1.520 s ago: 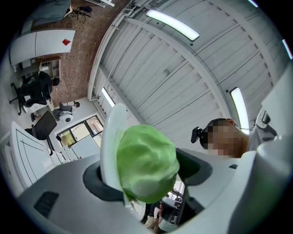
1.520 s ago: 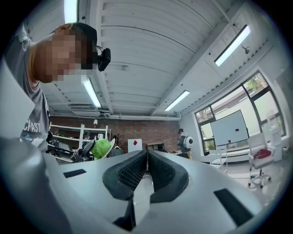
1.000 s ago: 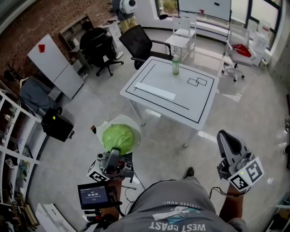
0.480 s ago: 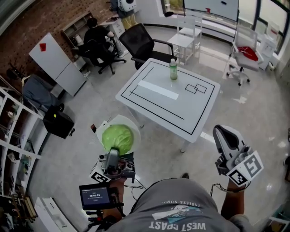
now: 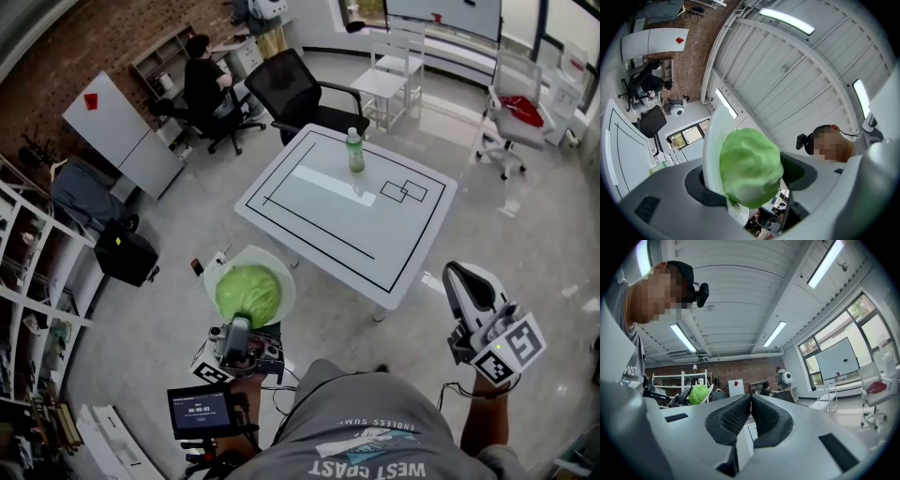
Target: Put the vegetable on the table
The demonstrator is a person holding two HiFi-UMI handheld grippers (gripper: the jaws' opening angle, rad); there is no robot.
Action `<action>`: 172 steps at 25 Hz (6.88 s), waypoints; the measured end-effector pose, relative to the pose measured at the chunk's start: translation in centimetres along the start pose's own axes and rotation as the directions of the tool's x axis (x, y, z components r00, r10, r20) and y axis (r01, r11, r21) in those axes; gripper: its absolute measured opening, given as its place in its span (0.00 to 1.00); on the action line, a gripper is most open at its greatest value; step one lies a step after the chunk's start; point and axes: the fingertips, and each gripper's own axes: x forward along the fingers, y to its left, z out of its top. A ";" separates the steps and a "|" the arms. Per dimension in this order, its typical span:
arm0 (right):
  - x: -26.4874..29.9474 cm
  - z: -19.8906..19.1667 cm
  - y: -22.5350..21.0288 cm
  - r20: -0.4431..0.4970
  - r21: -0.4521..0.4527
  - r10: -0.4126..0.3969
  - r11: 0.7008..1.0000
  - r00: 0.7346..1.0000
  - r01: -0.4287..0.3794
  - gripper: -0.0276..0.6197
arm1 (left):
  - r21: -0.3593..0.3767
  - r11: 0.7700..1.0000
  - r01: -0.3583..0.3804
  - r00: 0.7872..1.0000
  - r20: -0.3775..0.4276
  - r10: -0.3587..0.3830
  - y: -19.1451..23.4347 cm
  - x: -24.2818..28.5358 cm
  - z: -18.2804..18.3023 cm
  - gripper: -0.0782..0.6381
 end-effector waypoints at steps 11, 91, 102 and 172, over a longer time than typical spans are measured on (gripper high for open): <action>6.0 0.3 -2.2 0.023 -0.015 -0.113 0.993 0.993 0.113 0.06 | -0.064 0.996 0.059 0.996 -0.061 -0.063 8.4 4.9 3.3 0.59; 21.8 -2.2 -21.9 -0.101 0.032 -0.227 0.973 0.969 0.231 0.06 | -0.251 0.966 -0.067 0.988 -0.148 0.031 39.1 21.0 -0.8 0.59; 23.0 -3.4 -22.9 -0.141 0.048 -0.236 0.969 0.962 0.244 0.06 | -0.287 0.951 -0.120 0.980 -0.190 0.066 43.9 20.6 -3.1 0.59; 26.3 -11.8 -19.8 -0.326 0.144 -0.192 0.958 0.926 0.249 0.06 | -0.340 0.844 -0.415 0.896 -0.311 0.316 55.9 8.9 -7.7 0.59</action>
